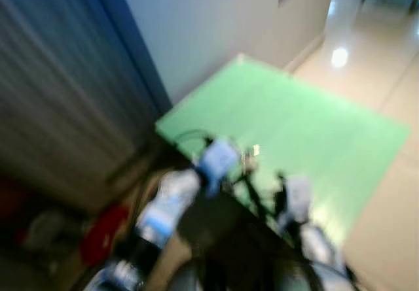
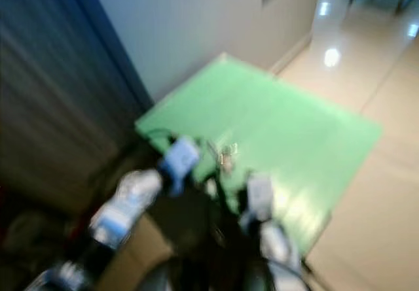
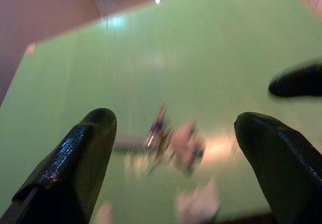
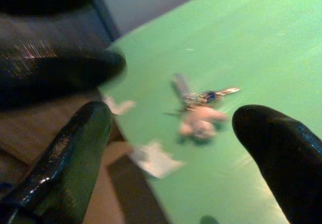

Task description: Hang keys on a hook

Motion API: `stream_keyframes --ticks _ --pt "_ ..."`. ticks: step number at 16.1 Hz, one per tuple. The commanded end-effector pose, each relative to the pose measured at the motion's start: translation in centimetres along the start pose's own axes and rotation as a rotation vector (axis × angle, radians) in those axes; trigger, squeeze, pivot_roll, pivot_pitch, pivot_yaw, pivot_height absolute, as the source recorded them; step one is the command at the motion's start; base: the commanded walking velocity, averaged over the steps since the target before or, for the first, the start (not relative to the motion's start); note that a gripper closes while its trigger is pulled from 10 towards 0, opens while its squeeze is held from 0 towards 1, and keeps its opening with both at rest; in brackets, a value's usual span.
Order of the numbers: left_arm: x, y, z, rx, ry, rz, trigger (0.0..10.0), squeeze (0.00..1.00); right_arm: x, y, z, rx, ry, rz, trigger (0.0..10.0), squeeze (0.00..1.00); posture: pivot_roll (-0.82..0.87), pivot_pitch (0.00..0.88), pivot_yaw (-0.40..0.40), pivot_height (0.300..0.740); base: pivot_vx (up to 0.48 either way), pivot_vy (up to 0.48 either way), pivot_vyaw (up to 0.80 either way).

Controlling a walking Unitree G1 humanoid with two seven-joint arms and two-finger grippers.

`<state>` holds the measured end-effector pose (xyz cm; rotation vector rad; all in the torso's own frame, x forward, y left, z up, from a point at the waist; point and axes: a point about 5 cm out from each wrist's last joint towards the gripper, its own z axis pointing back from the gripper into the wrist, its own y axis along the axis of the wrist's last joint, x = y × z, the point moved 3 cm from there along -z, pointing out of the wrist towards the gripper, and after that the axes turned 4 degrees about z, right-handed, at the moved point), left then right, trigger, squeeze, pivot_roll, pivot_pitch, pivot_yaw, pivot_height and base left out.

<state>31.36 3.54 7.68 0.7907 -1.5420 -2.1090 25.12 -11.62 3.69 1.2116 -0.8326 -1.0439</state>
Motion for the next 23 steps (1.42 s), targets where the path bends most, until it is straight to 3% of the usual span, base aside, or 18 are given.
stream_keyframes --ticks 1,6,9,11,13,14,16,18,21,23 --pt "0.2 -0.6 0.1 -0.035 -0.027 -0.012 10.0 0.00 -0.1 -0.3 0.2 -0.011 0.004 -0.006 10.0 0.00 -0.22 0.143 0.212 0.701 0.000 0.000 0.00" --pt "0.4 -1.6 -0.8 -0.120 -0.106 -0.003 10.0 0.00 -0.2 0.0 0.8 -0.009 0.003 -0.007 10.0 0.00 -0.24 0.183 0.212 0.701 0.000 0.000 0.00" --pt "1.6 -1.8 -2.3 -0.135 -0.117 0.068 10.0 0.00 0.2 0.6 2.7 -0.002 -0.010 -0.014 10.0 0.00 -0.30 0.245 0.207 0.701 0.000 0.000 0.00" --pt "2.4 -1.5 -3.5 -0.128 -0.123 0.124 10.0 0.00 0.3 0.4 4.9 -0.021 -0.007 -0.010 10.0 0.00 -0.34 0.277 0.205 0.701 0.000 0.000 0.00" --pt "3.2 -0.4 -4.7 -0.109 -0.143 0.130 10.0 0.00 0.2 -0.1 7.0 -0.052 -0.008 0.010 10.0 0.00 -0.37 0.291 0.211 0.701 0.000 0.000 0.00" --pt "3.1 -0.1 -5.0 -0.103 -0.142 0.127 10.0 0.00 0.3 -0.1 7.2 -0.053 -0.025 0.009 10.0 0.00 -0.38 0.290 0.215 0.701 0.000 0.000 0.00" --pt "1.7 0.9 -4.8 -0.054 -0.107 0.100 10.0 0.00 0.8 0.4 6.3 -0.032 -0.058 0.014 10.0 0.00 -0.37 0.264 0.225 0.701 0.000 0.000 0.00" --pt "-1.4 1.4 -2.8 0.015 -0.025 0.088 10.0 0.00 2.4 0.8 4.5 -0.009 -0.149 0.012 10.0 0.00 -0.30 0.219 0.229 0.701 0.000 0.000 0.00" --pt "-4.5 0.8 -0.2 0.035 0.128 0.096 10.0 0.00 1.5 1.4 2.2 0.022 -0.080 0.001 10.0 0.00 -0.23 0.171 0.220 0.701 0.000 0.000 0.00" --pt "-5.4 0.3 0.5 0.037 0.206 0.129 10.0 0.00 1.0 1.5 1.1 0.034 -0.054 -0.003 10.0 0.00 -0.21 0.146 0.211 0.701 0.000 0.000 0.00"
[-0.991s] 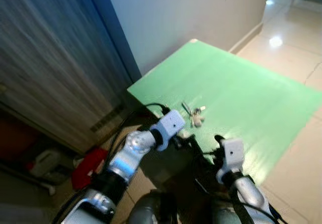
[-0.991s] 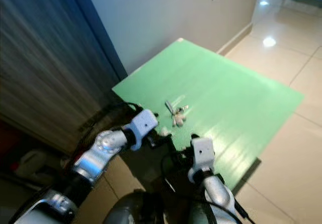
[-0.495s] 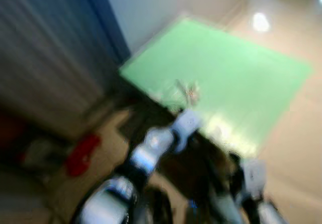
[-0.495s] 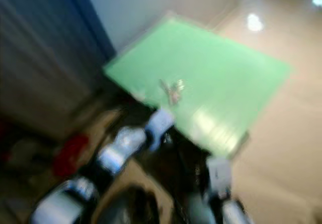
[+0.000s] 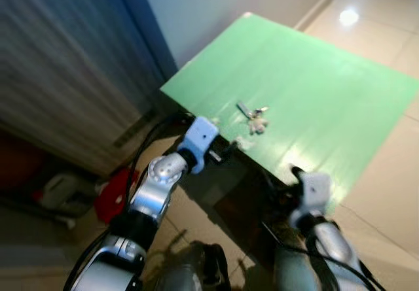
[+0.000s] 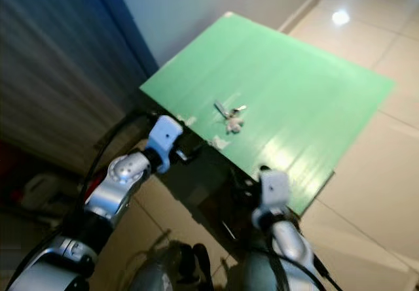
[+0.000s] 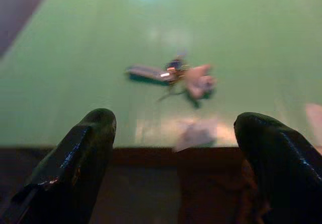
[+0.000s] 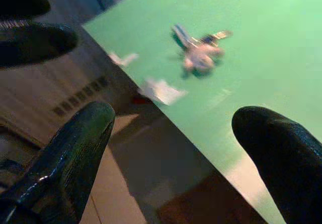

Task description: Hang keys on a hook

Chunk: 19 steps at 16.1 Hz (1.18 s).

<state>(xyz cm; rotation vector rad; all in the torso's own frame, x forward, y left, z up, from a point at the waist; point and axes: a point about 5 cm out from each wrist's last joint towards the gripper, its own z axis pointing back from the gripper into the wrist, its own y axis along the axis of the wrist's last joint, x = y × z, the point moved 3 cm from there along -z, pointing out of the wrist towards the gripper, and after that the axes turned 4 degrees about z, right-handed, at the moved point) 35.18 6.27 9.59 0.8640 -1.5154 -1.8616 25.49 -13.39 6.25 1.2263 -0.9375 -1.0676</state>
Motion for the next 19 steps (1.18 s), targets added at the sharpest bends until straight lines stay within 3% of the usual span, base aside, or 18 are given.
stream_keyframes --ticks 1,3,8,14,19 --pt "-0.8 -0.5 0.7 -0.003 0.058 0.046 10.0 0.00 -0.6 -0.8 0.1 -0.020 0.018 -0.010 10.0 0.00 -0.21 0.136 0.209 0.701 0.000 0.000 0.00" --pt "-1.0 -0.1 0.8 0.025 0.088 0.097 10.0 0.00 -0.4 -0.8 -0.3 -0.015 0.019 -0.005 10.0 0.00 -0.22 0.124 0.203 0.701 0.341 -0.334 0.00" --pt "0.9 1.0 0.3 0.062 -0.034 0.012 10.0 0.00 -0.3 -1.2 -0.2 -0.013 0.012 -0.003 10.0 0.00 -0.24 0.130 0.215 0.701 0.323 -0.350 0.00" --pt "1.4 0.4 0.2 0.016 -0.110 -0.024 10.0 0.00 -0.5 -1.5 0.3 -0.018 0.002 -0.014 10.0 0.00 -0.25 0.150 0.233 0.701 0.320 -0.348 0.00" --pt "1.9 -0.2 0.0 -0.027 -0.135 -0.065 10.0 0.00 -0.4 -1.7 0.2 -0.024 -0.023 -0.033 10.0 0.00 -0.24 0.156 0.235 0.701 0.431 0.000 0.00"
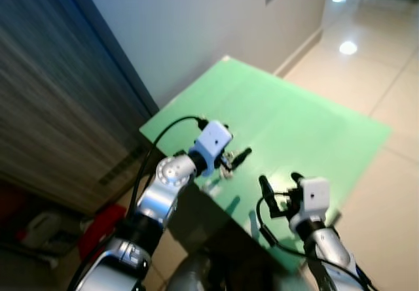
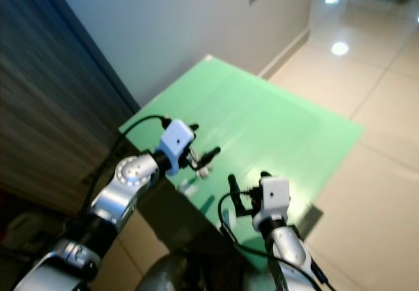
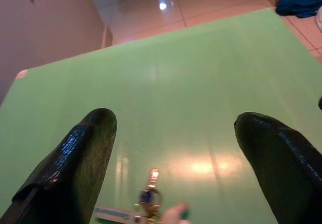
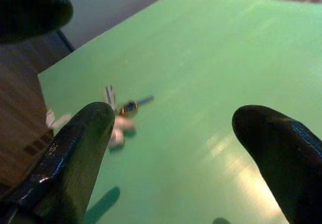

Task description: Hang keys on a hook

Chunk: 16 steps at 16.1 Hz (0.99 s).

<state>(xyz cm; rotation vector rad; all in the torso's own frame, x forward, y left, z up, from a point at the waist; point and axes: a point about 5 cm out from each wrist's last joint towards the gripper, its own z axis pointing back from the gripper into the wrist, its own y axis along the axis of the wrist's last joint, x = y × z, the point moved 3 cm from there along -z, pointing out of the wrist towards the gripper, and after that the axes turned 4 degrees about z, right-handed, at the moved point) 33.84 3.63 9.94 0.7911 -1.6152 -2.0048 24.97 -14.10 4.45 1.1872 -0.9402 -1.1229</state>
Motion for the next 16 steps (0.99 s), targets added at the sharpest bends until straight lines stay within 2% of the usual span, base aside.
stream_keyframes --ticks 1,2,4,7,12,14,16 --pt "-0.7 -1.1 0.7 -0.049 0.030 -0.004 10.0 0.00 -0.7 0.1 -0.5 0.004 -0.001 -0.007 10.0 0.00 -0.24 0.157 0.237 0.701 0.431 0.000 0.00" --pt "-0.7 -1.3 0.6 -0.063 0.031 -0.018 10.0 0.00 -0.5 0.1 -0.7 0.000 -0.011 0.003 10.0 0.00 -0.24 0.157 0.238 0.701 0.409 -0.244 0.00" --pt "-1.3 -1.4 1.0 -0.069 0.062 0.021 10.0 0.00 0.1 0.0 -1.6 -0.012 -0.041 -0.016 10.0 0.00 -0.23 0.158 0.243 0.701 0.000 0.000 0.00" --pt "-2.4 -1.3 2.5 -0.060 0.120 0.032 10.0 0.00 0.7 0.1 -3.1 -0.023 -0.057 -0.048 10.0 0.00 -0.19 0.163 0.237 0.701 0.000 0.000 0.00" --pt "-3.4 -1.8 4.2 -0.084 0.176 0.047 10.0 0.00 0.1 -0.4 -4.4 -0.045 -0.029 -0.078 10.0 0.00 -0.16 0.160 0.225 0.701 0.000 0.000 0.00" --pt "-3.2 -1.6 4.6 -0.083 0.178 0.051 10.0 0.00 0.1 -0.2 -5.1 -0.042 -0.030 -0.083 10.0 0.00 -0.15 0.157 0.224 0.701 0.000 0.000 0.00" --pt "-2.4 -1.4 5.5 -0.084 0.154 0.055 10.0 0.00 1.0 0.4 -6.6 -0.025 -0.080 -0.035 10.0 0.00 -0.12 0.158 0.226 0.701 0.000 0.000 0.00"
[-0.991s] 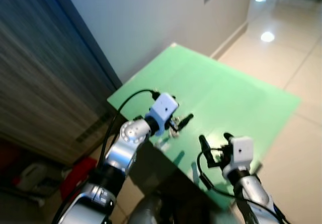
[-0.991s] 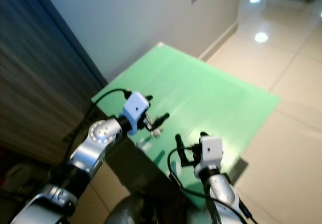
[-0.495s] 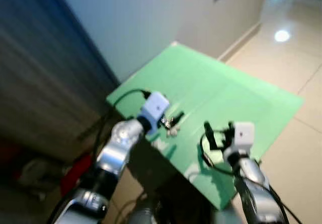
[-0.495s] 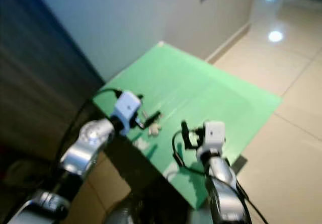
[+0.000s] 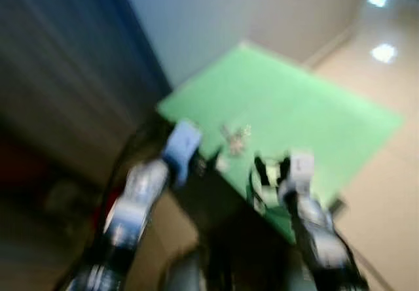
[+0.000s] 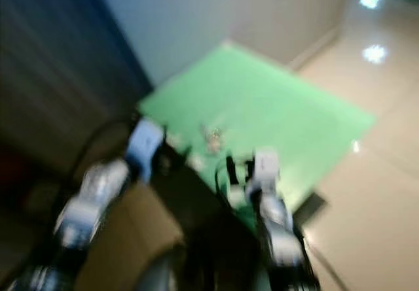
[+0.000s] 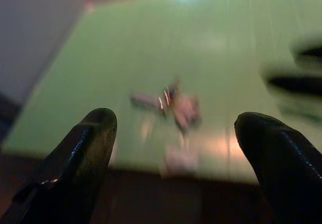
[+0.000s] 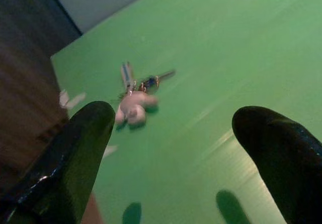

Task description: Hang keys on a hook

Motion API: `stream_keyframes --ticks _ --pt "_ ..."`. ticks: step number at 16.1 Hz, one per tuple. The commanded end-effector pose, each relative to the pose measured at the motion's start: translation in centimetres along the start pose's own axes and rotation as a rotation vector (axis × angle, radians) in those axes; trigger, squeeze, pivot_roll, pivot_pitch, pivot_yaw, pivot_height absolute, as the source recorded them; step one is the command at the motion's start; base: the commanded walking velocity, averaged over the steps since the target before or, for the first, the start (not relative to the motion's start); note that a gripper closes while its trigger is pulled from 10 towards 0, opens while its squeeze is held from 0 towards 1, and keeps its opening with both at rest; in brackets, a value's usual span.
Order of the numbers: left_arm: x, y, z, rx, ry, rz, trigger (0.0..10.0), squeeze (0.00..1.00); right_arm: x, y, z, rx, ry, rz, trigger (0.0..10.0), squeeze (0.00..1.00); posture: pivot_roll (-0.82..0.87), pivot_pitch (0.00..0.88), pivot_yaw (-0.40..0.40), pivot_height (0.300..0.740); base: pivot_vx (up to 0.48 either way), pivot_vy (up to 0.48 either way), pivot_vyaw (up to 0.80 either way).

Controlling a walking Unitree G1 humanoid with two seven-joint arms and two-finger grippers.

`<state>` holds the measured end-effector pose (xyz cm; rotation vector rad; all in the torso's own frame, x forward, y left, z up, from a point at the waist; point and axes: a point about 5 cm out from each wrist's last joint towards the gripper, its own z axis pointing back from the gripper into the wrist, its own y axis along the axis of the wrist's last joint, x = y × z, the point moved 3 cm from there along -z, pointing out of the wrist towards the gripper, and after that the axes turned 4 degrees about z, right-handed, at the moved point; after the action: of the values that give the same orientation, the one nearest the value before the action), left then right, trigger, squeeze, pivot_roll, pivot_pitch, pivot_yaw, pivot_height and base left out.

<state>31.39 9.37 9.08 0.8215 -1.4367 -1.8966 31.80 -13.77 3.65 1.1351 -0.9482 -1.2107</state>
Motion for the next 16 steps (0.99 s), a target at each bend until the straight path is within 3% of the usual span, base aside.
stream_keyframes --ticks 1,3,7,13,14,16 --pt "-0.2 0.5 0.7 -0.005 -0.009 -0.024 10.0 0.00 0.4 0.6 -0.7 0.025 -0.044 0.017 10.0 0.00 -0.10 0.157 0.229 0.701 0.000 0.000 0.00" --pt "0.1 -0.5 2.9 -0.044 0.017 -0.005 10.0 0.00 1.7 1.7 -2.2 0.030 -0.103 0.033 10.0 0.00 -0.04 0.154 0.221 0.701 0.000 0.000 0.00" --pt "0.8 -0.9 5.2 -0.074 0.049 0.028 10.0 0.00 3.5 2.3 -3.5 0.004 -0.187 0.052 10.0 0.00 0.04 0.156 0.202 0.701 0.000 0.000 0.00" --pt "3.3 -0.7 8.8 -0.099 0.096 0.082 10.0 0.00 2.7 4.2 -5.7 -0.045 -0.161 0.084 10.0 0.00 0.15 0.209 0.189 0.701 0.000 0.000 0.00" --pt "3.8 -1.0 8.5 -0.106 0.086 0.084 10.0 0.00 2.1 4.5 -5.9 -0.030 -0.126 0.075 10.0 0.00 0.14 0.210 0.177 0.701 0.000 0.000 0.00" --pt "3.7 -0.8 6.5 -0.085 0.066 0.088 10.0 0.00 1.4 4.2 -5.4 0.021 -0.040 0.106 10.0 0.00 0.08 0.210 0.146 0.701 0.000 0.000 0.00"
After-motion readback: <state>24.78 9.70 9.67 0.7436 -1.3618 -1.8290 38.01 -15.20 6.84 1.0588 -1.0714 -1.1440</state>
